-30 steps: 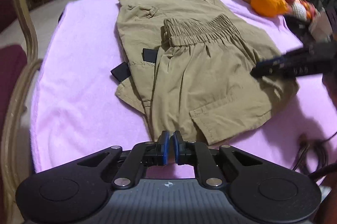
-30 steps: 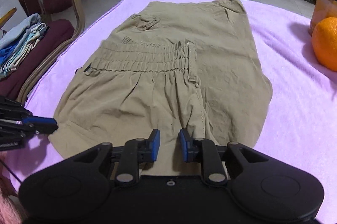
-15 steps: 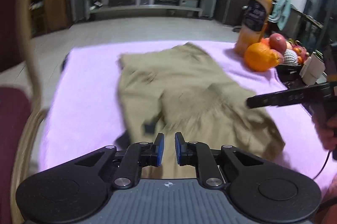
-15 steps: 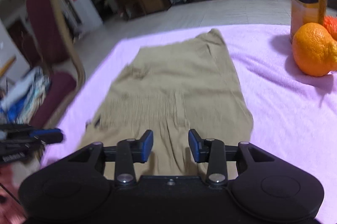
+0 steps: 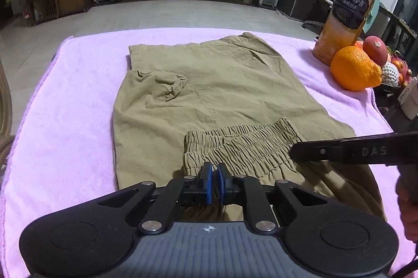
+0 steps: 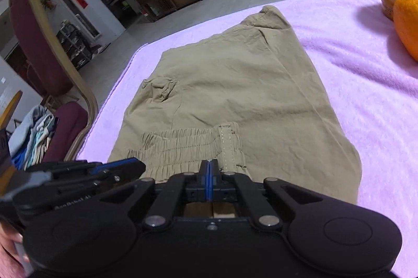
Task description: Fold clothes
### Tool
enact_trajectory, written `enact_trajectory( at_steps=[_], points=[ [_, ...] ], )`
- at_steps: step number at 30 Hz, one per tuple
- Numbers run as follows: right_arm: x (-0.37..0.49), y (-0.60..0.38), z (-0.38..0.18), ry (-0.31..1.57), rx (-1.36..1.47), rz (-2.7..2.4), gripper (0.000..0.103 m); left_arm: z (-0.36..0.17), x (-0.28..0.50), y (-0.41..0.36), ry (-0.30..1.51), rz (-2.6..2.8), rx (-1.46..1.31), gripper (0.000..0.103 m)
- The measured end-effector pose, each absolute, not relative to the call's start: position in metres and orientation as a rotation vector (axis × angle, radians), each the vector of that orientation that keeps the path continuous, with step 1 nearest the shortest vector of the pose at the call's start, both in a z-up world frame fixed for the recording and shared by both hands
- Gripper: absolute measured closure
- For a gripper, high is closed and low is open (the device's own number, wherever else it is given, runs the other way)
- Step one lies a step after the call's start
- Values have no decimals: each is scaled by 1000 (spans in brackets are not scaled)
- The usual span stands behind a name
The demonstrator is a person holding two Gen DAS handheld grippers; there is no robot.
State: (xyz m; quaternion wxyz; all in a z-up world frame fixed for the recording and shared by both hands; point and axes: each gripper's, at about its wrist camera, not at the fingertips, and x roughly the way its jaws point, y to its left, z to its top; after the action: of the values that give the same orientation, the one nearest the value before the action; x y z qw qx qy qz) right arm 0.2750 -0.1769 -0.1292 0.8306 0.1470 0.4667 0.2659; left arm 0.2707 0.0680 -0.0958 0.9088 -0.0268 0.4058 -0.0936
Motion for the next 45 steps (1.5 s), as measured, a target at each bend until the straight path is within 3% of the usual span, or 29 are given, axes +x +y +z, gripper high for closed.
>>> enact_trajectory(
  at_steps=[2,6,9,12,16,18,26,36,38,40,45],
  points=[
    [272,-183,-119,981,345,562,96,-84,265,68,813,-202,-63,89],
    [267,-210,-83,943,379,544,64,-54,249,64,742,-234,-71,89],
    [265,-236,-55,938,367,501,50,-31,236,60,678,-295,-115,80],
    [272,-258,-40,892,282,417,41,-36,249,46,730,-317,-141,79],
    [311,-275,-67,938,293,377,42,-70,290,21,841,-294,-85,91],
    [331,-280,-88,963,368,418,47,-84,310,16,864,-285,-88,95],
    [414,-252,-132,912,464,488,69,-121,348,23,914,-358,-70,94],
    [491,-216,-175,921,534,611,72,-123,344,29,878,-439,-42,93],
    [498,-208,-176,913,531,598,77,-123,343,30,873,-443,-54,93],
    [500,-198,-172,916,472,560,93,-122,340,30,868,-432,-55,93],
    [453,-183,-110,796,293,601,97,-105,323,25,851,-367,-47,99]
  ],
)
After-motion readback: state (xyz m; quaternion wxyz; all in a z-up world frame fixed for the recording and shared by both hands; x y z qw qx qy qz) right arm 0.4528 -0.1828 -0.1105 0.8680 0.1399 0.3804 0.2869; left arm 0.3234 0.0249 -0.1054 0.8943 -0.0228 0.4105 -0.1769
